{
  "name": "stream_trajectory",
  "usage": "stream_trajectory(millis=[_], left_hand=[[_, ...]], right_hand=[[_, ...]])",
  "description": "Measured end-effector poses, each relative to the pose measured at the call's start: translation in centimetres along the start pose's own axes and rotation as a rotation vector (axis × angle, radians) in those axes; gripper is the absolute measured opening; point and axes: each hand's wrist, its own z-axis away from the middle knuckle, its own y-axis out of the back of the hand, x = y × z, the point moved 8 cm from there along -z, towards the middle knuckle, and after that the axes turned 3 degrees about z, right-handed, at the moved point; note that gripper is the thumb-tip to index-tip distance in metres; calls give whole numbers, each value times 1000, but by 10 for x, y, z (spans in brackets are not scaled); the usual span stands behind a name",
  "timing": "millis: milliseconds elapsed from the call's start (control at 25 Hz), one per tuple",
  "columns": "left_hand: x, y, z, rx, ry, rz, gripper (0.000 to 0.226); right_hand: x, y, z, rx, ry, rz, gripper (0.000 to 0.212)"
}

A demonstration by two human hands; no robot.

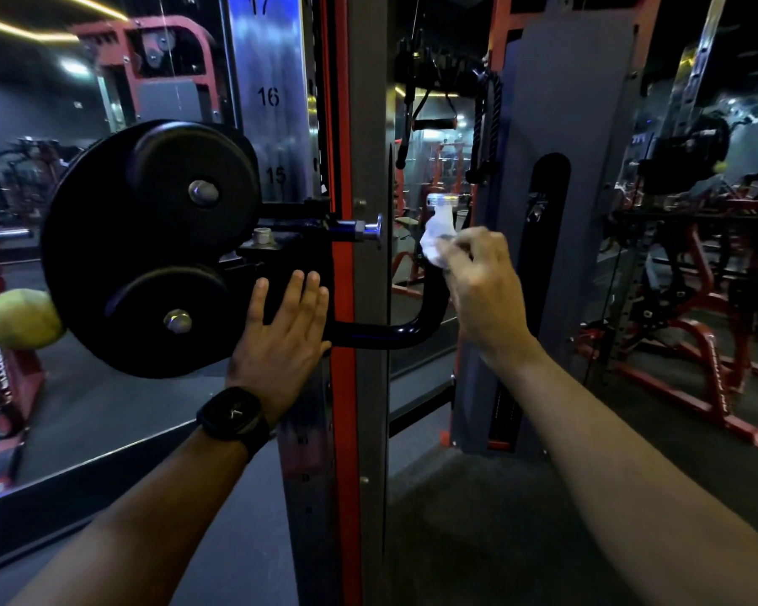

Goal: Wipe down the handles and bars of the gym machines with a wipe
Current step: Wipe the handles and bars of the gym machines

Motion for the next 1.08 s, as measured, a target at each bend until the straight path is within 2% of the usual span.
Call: stream_trajectory(millis=[120, 200, 320, 400, 520, 600, 720, 880, 1080], left_hand=[[0, 1, 0, -5, -3, -13, 76], [1, 1, -1, -13, -5, -29, 77], [1, 1, 0, -22, 2, 2, 78], [0, 1, -1, -23, 13, 1, 78], [3, 1, -1, -43, 2, -4, 78], [2, 1, 0, -45, 12, 0, 77], [3, 2, 1, -36, 22, -10, 77], [3, 0, 2, -35, 24, 4, 76], [6, 1, 1, -50, 31, 17, 75]], right_hand=[[-5, -7, 3, 11, -24, -16, 38], [-2, -9, 0, 18, -50, -65, 37], [0, -10, 10, 18, -160, -98, 35], [8, -13, 12, -1, -264, -207, 35], [18, -6, -2, 104, -372, -256, 35], [8, -9, 9, 130, -409, -286, 35], [-1, -23, 17, 79, -393, -324, 37], [8, -22, 29, 105, -519, -391, 27], [20, -9, 13, 143, -501, -529, 20]])
